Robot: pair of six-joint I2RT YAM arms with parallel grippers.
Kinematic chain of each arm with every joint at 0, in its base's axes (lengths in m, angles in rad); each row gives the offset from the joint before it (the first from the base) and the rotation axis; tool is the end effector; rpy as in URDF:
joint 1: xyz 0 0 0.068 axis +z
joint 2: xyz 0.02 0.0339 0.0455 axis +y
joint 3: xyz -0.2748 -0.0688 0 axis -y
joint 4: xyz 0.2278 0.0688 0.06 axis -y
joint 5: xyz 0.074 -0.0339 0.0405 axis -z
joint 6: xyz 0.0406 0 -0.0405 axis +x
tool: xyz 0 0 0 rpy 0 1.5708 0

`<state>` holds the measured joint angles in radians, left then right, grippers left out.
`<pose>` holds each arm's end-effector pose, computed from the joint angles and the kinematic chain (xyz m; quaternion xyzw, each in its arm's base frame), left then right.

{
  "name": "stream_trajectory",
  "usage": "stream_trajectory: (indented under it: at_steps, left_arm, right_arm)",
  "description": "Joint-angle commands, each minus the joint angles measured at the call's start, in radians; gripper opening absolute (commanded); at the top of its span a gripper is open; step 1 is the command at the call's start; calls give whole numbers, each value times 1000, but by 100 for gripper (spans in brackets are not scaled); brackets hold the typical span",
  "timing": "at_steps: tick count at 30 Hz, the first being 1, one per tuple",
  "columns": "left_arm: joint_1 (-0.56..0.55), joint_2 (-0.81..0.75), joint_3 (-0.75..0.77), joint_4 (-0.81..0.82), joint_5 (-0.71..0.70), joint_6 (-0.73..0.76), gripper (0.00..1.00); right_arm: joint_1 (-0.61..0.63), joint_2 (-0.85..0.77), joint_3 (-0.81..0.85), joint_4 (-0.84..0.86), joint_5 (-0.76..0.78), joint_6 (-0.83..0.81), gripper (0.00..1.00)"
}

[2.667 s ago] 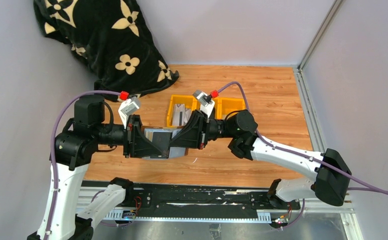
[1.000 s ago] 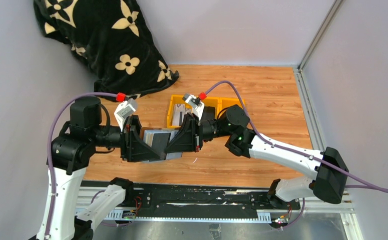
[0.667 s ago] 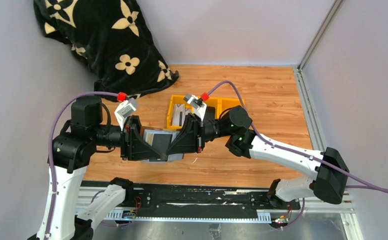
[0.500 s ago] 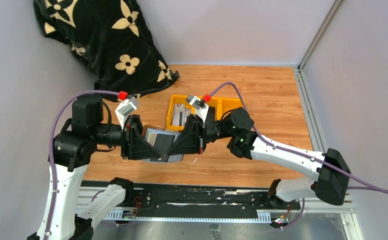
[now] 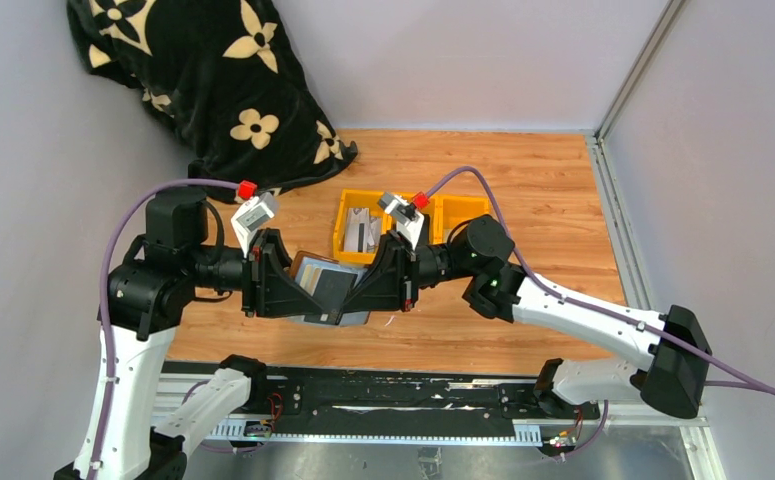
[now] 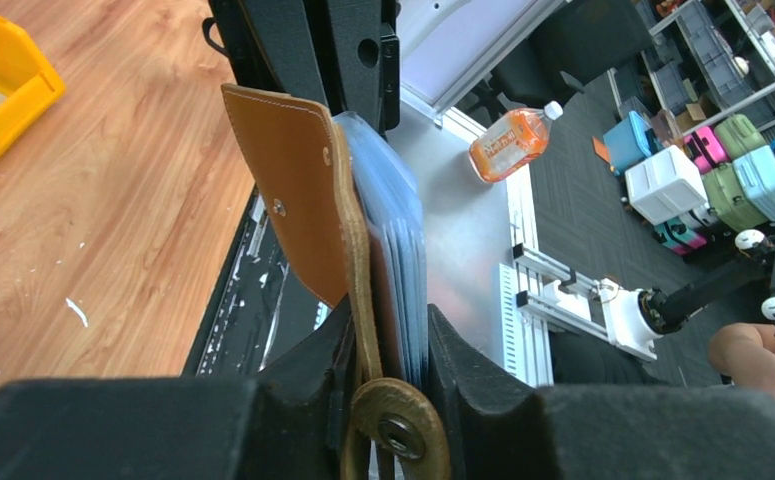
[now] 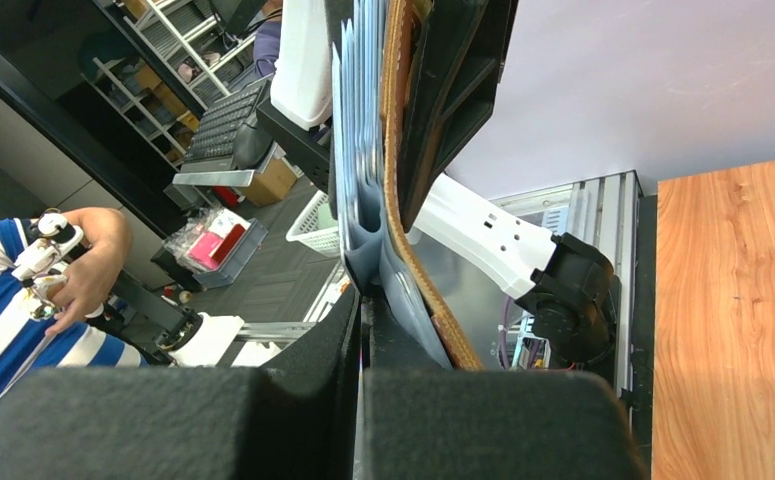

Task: Take the credit cards out of the card holder
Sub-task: Remove the credit card from the card holder.

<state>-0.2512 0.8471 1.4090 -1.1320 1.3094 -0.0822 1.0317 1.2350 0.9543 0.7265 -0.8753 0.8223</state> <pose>0.0580 -0.0554 0.4460 0.3498 0.6689 -0.5900 0.2866 0.1043 0.2350 0.4106 -0.4070 0.4429 0.7485 0.2791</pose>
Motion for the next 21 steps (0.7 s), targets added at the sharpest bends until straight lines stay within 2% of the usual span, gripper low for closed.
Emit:
stream_trajectory:
  at_steps: [1, 6, 11, 18, 21]
  left_arm:
    - [-5, -11, 36, 2, 87, -41, 24]
    - [-5, -11, 36, 2, 81, -40, 7]
    - [-5, -12, 36, 1, 75, -39, 6]
    - [-5, -14, 33, 1, 52, -37, 3]
    - [-5, -18, 43, 4, 24, -41, 0]
  right_arm:
    - [-16, -35, -19, -96, -18, -60, 0]
    - [-16, -56, -32, -107, -16, -76, 0]
    - [-18, -64, -37, -108, 22, -76, 0]
    - [-19, -24, 15, -6, 83, -4, 34]
    - [-19, -10, 22, 41, 76, 23, 37]
